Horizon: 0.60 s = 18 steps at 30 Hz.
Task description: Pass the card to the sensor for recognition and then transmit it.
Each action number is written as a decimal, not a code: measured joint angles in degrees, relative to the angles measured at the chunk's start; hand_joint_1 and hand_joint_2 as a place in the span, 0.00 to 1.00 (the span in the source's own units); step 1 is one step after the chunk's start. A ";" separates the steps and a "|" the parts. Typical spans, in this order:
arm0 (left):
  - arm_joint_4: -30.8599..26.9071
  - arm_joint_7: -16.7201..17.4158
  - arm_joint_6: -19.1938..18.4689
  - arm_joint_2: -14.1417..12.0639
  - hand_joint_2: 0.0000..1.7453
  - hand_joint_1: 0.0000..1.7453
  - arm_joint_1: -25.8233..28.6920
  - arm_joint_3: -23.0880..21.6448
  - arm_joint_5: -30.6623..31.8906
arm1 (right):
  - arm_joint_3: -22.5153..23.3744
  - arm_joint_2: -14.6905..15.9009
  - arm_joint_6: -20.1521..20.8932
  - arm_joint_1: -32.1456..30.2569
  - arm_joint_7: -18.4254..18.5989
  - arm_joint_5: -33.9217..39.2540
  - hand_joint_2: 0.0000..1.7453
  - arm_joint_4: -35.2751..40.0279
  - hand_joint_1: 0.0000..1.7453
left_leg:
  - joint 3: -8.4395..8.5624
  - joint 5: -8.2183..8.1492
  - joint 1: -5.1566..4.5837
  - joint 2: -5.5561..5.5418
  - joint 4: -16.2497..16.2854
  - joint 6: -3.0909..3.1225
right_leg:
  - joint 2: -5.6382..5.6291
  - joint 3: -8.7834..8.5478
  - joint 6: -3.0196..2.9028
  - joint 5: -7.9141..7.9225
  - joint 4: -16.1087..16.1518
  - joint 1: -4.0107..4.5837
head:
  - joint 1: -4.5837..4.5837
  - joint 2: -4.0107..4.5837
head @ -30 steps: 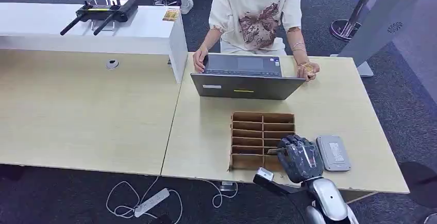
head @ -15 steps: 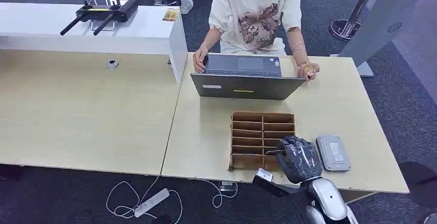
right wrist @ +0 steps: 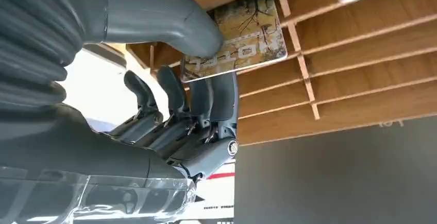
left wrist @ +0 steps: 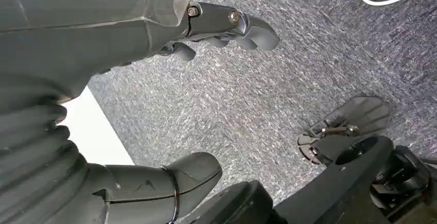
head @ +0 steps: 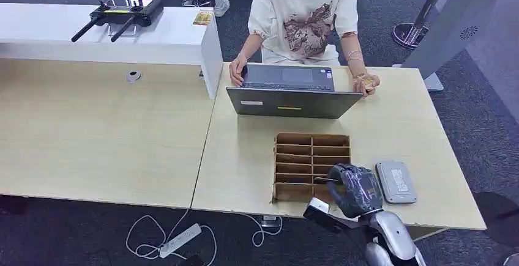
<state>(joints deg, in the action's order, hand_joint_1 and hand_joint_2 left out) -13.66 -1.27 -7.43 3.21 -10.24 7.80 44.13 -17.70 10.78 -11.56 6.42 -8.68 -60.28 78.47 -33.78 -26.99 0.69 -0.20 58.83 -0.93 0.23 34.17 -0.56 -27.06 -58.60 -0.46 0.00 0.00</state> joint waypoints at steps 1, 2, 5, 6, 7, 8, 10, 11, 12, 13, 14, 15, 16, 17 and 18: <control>0.02 0.00 0.00 0.00 1.00 0.00 0.00 0.02 0.04 | 0.13 0.00 0.35 -0.01 -0.18 0.46 1.00 0.15 0.90 | 0.00 0.00 0.00 0.00 0.00 0.00 | 0.00 0.00 0.00 0.00 0.00 0.00 | 0.00 0.00; 0.02 0.00 -0.02 0.00 1.00 0.00 0.00 0.07 0.11 | 0.22 0.02 0.68 -0.01 -0.44 1.12 1.00 0.31 0.90 | 0.00 0.00 0.00 0.00 0.00 0.00 | 0.00 0.01 0.00 0.00 0.00 0.00 | 0.00 0.00; 0.02 0.00 -0.18 0.00 1.00 0.00 -0.01 0.24 0.37 | 0.70 0.02 2.07 -0.08 -1.20 3.32 1.00 0.85 0.97 | 0.00 0.00 0.00 0.00 0.00 0.00 | 0.00 0.01 0.00 0.00 0.00 0.00 | -0.02 0.00; 0.02 0.00 -0.20 0.00 1.00 0.00 0.00 0.33 0.48 | 0.96 0.02 2.60 -0.12 -1.44 3.95 1.00 1.16 0.97 | 0.00 0.00 0.00 0.00 0.00 0.00 | 0.00 0.01 0.00 0.00 0.00 0.00 | -0.02 0.00; 0.02 0.00 -0.20 0.00 1.00 0.00 0.00 0.42 0.50 | 1.16 0.02 2.93 -0.17 -1.64 4.44 1.00 1.40 0.96 | 0.00 0.00 0.00 0.00 0.00 0.00 | 0.00 0.01 0.00 0.00 0.00 0.00 | 0.00 0.00; 0.02 0.00 -0.20 0.00 1.00 0.00 -0.01 0.44 0.61 | 1.31 0.02 3.34 -0.19 -1.75 4.96 1.00 1.66 0.97 | 0.00 0.00 0.00 0.00 0.00 0.00 | 0.00 0.01 0.00 0.00 0.00 0.00 | -0.02 0.00; 0.00 0.00 -0.22 0.00 1.00 0.00 0.00 0.48 0.61 | 1.66 0.02 3.56 -0.33 -1.99 5.71 1.00 2.14 0.99 | 0.00 0.00 0.00 0.00 0.00 0.00 | 0.00 0.01 0.00 0.00 0.00 0.00 | -0.02 0.00; 0.00 0.00 -0.24 0.00 1.00 0.00 0.00 0.48 0.63 | 1.92 0.09 3.60 -0.47 -2.19 6.16 1.00 2.47 1.00 | 0.00 0.00 0.00 0.00 0.00 0.00 | 0.00 0.01 0.00 0.00 0.00 0.00 | 0.00 0.00; 0.02 0.00 -0.26 0.00 1.00 0.00 0.00 0.48 0.63 | 2.14 0.11 3.69 -0.61 -2.27 6.38 1.00 2.77 1.00 | 0.00 0.00 0.00 0.00 0.00 0.00 | 0.00 0.01 0.00 0.00 0.00 0.00 | 0.00 0.00; 0.00 0.00 -0.28 0.00 1.00 0.00 0.00 0.48 0.63 | 2.38 0.13 3.84 -0.70 -2.34 6.62 1.00 3.04 0.99 | 0.00 0.00 0.00 0.00 0.00 0.00 | 0.00 0.01 0.00 0.00 0.00 0.00 | -0.02 0.00; 0.02 0.00 -0.28 0.00 1.00 0.00 0.00 0.50 0.66 | 2.64 0.17 4.15 -0.83 -2.38 7.06 1.00 3.32 0.99 | 0.00 0.00 0.00 0.00 0.00 0.00 | 0.00 0.01 0.00 0.00 0.00 0.00 | 0.00 0.00; 0.02 -0.02 -0.28 0.00 1.00 0.00 0.00 0.50 0.70 | 2.84 0.22 4.26 -0.94 -2.52 7.12 1.00 3.58 0.99 | 0.00 0.00 0.00 0.00 0.00 0.00 | 0.00 0.01 0.00 0.00 0.00 0.00 | 0.00 0.00; 0.02 -0.02 -0.28 0.00 1.00 0.00 0.00 0.50 0.79 | 3.02 0.26 4.30 -1.06 -2.71 7.34 1.00 3.87 0.98 | 0.00 0.00 0.00 0.00 0.00 0.00 | 0.00 0.01 0.00 0.00 0.00 0.00 | 0.00 0.00; 0.02 -0.02 -0.28 0.00 1.00 0.00 0.00 0.50 0.81 | 3.12 0.31 4.32 -1.13 -2.80 7.60 1.00 4.13 0.98 | 0.00 0.00 0.00 0.00 0.00 0.00 | 0.00 0.01 0.00 0.00 0.00 0.00 | 0.00 0.00; 0.02 -0.06 -0.28 0.00 1.00 0.00 0.00 0.50 0.83 | 3.30 0.39 4.41 -1.19 -2.89 8.00 1.00 4.35 0.98 | 0.00 0.00 0.00 0.00 0.00 0.00 | 0.00 0.01 0.00 0.00 0.01 0.00 | 0.00 0.00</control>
<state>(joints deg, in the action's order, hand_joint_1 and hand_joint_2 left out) -13.64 -1.33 -7.72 3.21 -10.24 8.31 44.96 -14.41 11.17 -7.15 5.23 -11.56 -52.28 82.82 -33.78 -26.99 0.69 -0.20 58.83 -0.93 0.23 34.18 -0.56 -27.06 -58.59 -0.46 0.00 0.00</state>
